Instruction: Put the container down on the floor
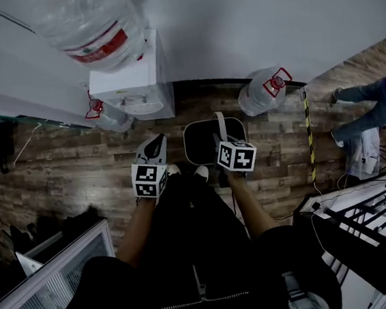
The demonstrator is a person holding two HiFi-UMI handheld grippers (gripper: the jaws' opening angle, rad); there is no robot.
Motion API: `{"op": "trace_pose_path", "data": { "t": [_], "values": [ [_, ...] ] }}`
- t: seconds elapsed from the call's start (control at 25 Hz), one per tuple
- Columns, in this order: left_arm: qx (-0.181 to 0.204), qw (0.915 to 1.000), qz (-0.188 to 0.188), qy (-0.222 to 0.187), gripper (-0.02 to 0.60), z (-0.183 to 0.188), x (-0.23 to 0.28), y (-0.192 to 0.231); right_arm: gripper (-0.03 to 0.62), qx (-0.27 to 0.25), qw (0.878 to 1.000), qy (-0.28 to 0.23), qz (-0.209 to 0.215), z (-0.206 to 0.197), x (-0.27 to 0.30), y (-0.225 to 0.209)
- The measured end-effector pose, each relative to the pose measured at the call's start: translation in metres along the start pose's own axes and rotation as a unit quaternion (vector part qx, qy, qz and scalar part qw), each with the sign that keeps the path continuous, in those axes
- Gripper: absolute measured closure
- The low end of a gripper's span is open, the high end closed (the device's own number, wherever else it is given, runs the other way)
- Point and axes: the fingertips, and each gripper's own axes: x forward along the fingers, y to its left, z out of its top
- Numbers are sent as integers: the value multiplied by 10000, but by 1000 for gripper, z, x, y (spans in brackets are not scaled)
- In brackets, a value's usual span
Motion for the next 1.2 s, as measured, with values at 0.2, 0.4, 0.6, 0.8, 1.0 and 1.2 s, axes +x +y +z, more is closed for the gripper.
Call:
{"op": "trace_pose_path", "data": {
  "t": [0.2, 0.4, 0.6, 0.8, 1.0, 1.2],
  "values": [
    [-60, 10000, -51, 3, 566, 1, 19, 4, 582, 57, 9999, -10, -87, 15, 9, -13],
    [-44, 9998, -196, -31, 566, 12, 46, 8, 582, 94, 9998, 10, -170, 33, 21, -20],
    [29, 9991, -430, 7, 566, 20, 87, 19, 582, 163, 9996, 89, -214, 55, 54, -24],
    [239, 9971, -722, 99, 566, 29, 132, 22, 582, 410, 9991, 73, -91, 82, 86, -25],
    [409, 9938, -1018, 197, 566, 37, 164, 20, 582, 447, 9989, 59, -99, 108, 109, -34],
    [318, 9921, -1140, 404, 566, 24, 182, 18, 582, 632, 9978, 22, -179, 128, 134, -46]
  ]
}}
